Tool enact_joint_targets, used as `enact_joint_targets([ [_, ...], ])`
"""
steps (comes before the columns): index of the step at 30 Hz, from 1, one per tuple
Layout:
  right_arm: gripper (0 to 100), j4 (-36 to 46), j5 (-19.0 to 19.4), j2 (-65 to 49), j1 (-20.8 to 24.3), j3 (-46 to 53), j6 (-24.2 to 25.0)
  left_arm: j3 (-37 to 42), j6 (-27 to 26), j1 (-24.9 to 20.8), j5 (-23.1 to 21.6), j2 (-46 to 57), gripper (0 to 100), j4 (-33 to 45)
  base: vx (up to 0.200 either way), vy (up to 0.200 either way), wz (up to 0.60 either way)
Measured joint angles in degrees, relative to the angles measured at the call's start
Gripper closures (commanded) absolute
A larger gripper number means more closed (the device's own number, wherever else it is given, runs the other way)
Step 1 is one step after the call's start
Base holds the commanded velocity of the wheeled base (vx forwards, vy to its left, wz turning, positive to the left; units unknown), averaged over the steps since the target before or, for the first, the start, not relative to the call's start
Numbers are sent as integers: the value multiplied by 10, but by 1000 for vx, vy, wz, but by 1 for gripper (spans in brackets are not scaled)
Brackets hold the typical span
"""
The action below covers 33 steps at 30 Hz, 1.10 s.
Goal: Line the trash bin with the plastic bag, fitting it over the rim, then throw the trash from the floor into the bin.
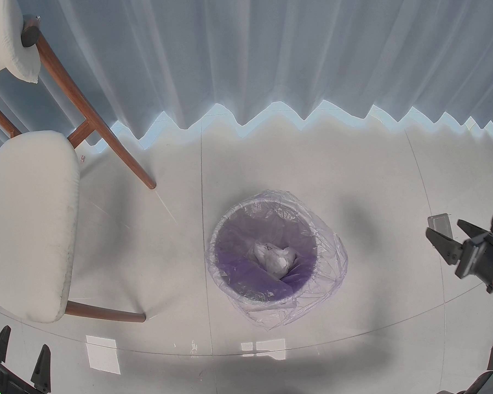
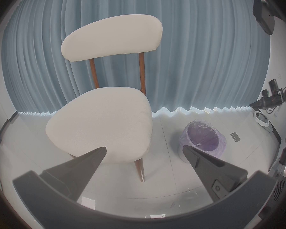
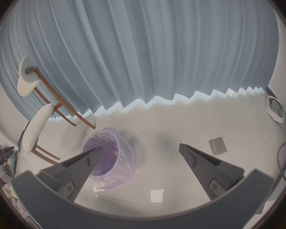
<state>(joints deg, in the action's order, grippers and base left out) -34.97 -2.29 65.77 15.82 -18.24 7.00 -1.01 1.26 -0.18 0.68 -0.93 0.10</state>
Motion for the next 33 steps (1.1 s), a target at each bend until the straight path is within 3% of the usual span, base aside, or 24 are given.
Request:
enact_joint_targets([
  [13,0,223,-44,-376,-28,104,-26,0,0,0,0,0,0,0,0,0,0],
  [19,0,282,-64,-520,-107,147,-29,0,1,0,0,0,0,0,0,0,0],
  [23,0,307,-43,-578,-153,162,-51,0,1,0,0,0,0,0,0,0,0],
  [27,0,332,13,-617,-163,170,-70,0,0,0,0,0,0,0,0,0,0],
  [33,0,347,10,-642,-159,172,-75,0,-4,1,-2,0,0,0,0,0,0],
])
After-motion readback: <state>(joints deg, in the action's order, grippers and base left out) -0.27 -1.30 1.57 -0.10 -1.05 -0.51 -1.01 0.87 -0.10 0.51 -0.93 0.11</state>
